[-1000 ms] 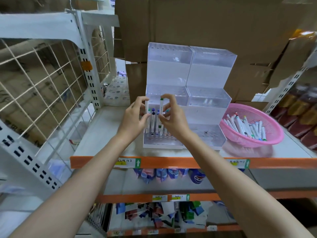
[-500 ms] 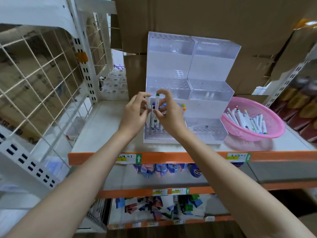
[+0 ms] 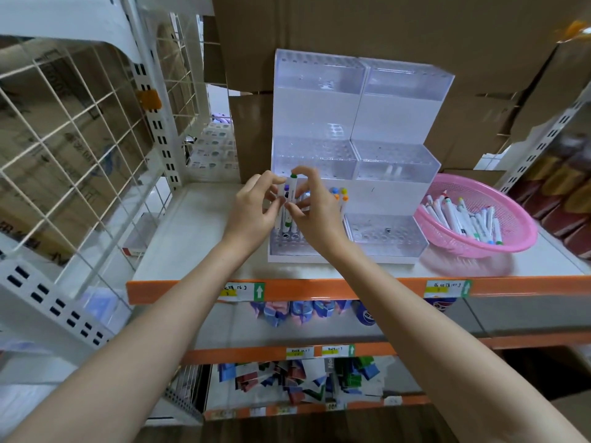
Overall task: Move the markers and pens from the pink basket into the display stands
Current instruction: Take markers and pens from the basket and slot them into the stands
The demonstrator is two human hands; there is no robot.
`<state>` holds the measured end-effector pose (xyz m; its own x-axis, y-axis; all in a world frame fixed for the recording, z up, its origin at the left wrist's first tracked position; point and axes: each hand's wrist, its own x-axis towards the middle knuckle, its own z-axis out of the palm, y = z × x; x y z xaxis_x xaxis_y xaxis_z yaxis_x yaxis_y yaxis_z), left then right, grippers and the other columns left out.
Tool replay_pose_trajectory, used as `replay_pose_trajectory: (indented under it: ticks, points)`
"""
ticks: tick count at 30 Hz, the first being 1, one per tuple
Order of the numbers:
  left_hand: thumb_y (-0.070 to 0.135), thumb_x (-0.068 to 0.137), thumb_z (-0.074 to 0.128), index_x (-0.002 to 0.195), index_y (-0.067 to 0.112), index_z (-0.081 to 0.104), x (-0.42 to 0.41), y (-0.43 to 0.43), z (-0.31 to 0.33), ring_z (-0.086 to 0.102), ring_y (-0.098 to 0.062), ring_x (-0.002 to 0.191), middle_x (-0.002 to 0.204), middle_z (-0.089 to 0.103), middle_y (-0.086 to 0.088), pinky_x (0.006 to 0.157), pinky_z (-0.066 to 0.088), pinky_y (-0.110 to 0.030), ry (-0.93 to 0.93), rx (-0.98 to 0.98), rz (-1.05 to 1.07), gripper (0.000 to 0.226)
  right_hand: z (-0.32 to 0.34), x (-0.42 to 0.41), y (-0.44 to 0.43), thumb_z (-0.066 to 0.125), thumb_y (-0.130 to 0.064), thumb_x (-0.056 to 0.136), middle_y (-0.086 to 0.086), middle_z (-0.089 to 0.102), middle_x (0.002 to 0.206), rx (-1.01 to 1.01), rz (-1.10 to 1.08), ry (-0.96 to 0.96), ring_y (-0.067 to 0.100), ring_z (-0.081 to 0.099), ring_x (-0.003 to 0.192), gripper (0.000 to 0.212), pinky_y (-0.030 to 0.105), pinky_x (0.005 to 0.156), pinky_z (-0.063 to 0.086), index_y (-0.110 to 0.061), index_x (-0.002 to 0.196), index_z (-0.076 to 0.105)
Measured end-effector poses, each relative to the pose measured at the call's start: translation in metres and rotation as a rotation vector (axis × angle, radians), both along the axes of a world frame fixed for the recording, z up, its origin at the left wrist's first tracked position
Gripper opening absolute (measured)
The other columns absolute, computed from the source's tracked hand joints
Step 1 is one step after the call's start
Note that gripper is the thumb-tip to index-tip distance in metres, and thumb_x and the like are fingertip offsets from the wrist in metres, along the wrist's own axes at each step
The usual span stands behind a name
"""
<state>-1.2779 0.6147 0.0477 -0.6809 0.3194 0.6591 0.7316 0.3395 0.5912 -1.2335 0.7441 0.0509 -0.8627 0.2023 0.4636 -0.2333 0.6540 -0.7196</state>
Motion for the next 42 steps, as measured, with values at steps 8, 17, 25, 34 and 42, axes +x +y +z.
replay_pose_trajectory:
  ticks: [8,17,25,34,42]
  points:
    - [-0.002,0.086,0.061,0.107,0.006,0.06,0.001,-0.003,0.003,0.061,-0.018,0.078,0.095,0.058,-0.005,0.064,0.056,-0.027,0.097,-0.084,-0.032,0.022,-0.002,0.002,0.003,0.064,0.002,0.086,0.002,0.056,0.089,-0.026,-0.004,-0.003,0.016,0.065,0.07,0.051,0.042,0.064,0.057,-0.024,0.124,0.041]
    - [0.0,0.086,0.063,0.103,0.008,0.059,0.001,-0.007,-0.013,0.062,-0.019,0.082,0.094,0.06,-0.006,0.066,0.057,-0.038,0.003,-0.105,-0.032,0.019,-0.002,0.001,0.004,0.063,0.001,0.086,-0.002,0.055,0.091,-0.014,-0.023,-0.014,0.016,0.065,0.072,0.053,0.04,0.064,0.058,-0.028,0.124,0.04]
    - [-0.005,0.083,0.062,0.103,0.006,0.059,0.004,-0.009,-0.017,0.062,-0.02,0.083,0.096,0.062,-0.009,0.07,0.056,-0.031,-0.046,-0.149,-0.024,0.023,-0.004,0.004,0.003,0.062,0.002,0.087,-0.003,0.053,0.092,0.001,0.001,-0.018,0.014,0.064,0.073,0.051,0.032,0.064,0.057,-0.026,0.124,0.041]
    - [-0.001,0.087,0.059,0.108,0.008,0.057,0.004,-0.014,-0.015,0.061,-0.023,0.086,0.099,0.061,-0.01,0.07,0.053,-0.032,-0.021,-0.251,-0.024,0.023,-0.009,0.001,0.0,0.061,0.001,0.087,-0.001,0.054,0.101,0.041,-0.008,-0.037,0.016,0.065,0.078,0.055,0.038,0.071,0.058,-0.03,0.125,0.037]
    - [0.003,0.086,0.06,0.11,0.008,0.06,0.005,-0.019,-0.009,0.059,-0.026,0.089,0.111,0.056,-0.008,0.056,0.038,-0.027,0.161,-0.411,0.069,0.025,-0.01,-0.001,-0.002,0.059,0.005,0.086,0.001,0.054,0.106,0.028,0.002,-0.056,0.017,0.064,0.082,0.056,0.041,0.072,0.058,-0.032,0.123,0.037]
